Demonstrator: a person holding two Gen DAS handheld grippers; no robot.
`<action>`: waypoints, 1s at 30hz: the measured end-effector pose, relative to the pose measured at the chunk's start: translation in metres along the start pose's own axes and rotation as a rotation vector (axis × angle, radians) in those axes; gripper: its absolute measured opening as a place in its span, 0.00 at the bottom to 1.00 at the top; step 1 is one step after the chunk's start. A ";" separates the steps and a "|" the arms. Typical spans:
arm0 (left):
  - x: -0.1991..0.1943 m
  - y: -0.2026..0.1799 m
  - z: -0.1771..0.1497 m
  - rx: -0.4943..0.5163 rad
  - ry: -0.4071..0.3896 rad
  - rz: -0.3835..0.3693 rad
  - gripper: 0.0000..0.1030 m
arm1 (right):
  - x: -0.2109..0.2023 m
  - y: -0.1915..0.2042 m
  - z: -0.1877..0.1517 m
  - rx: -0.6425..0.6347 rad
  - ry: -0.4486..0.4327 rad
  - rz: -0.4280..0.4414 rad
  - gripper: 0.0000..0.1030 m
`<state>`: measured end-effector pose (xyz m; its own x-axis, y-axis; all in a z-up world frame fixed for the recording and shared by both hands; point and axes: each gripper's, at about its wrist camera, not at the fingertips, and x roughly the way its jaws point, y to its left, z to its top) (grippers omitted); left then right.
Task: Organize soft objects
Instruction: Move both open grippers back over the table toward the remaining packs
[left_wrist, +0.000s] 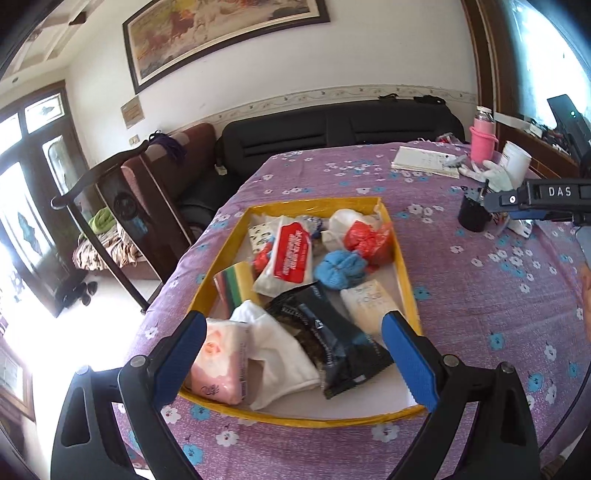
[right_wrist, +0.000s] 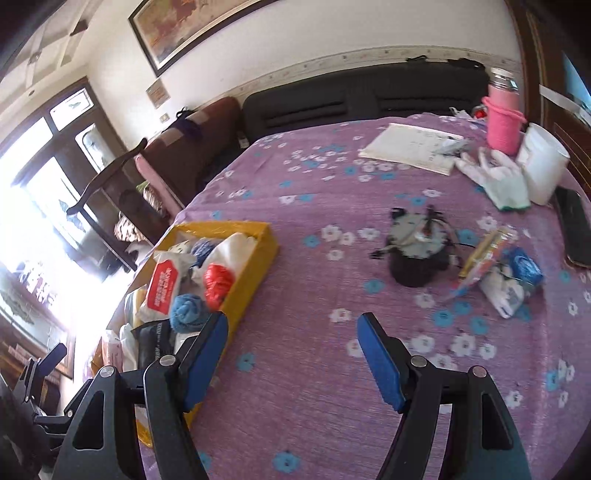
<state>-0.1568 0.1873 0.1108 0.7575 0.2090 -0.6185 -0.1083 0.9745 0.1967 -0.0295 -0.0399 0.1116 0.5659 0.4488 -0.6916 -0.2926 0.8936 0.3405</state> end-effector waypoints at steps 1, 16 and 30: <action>0.000 -0.004 0.001 0.010 0.001 -0.001 0.93 | -0.004 -0.009 -0.001 0.014 -0.006 -0.005 0.75; 0.004 -0.065 0.006 0.141 0.025 -0.093 0.93 | -0.043 -0.137 -0.017 0.246 -0.070 -0.102 0.75; 0.018 -0.097 -0.007 0.089 0.139 -0.400 0.93 | -0.050 -0.188 -0.002 0.346 -0.123 -0.231 0.75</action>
<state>-0.1366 0.0967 0.0751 0.6340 -0.1686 -0.7547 0.2369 0.9714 -0.0179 -0.0047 -0.2306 0.0808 0.6802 0.2152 -0.7007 0.1166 0.9120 0.3934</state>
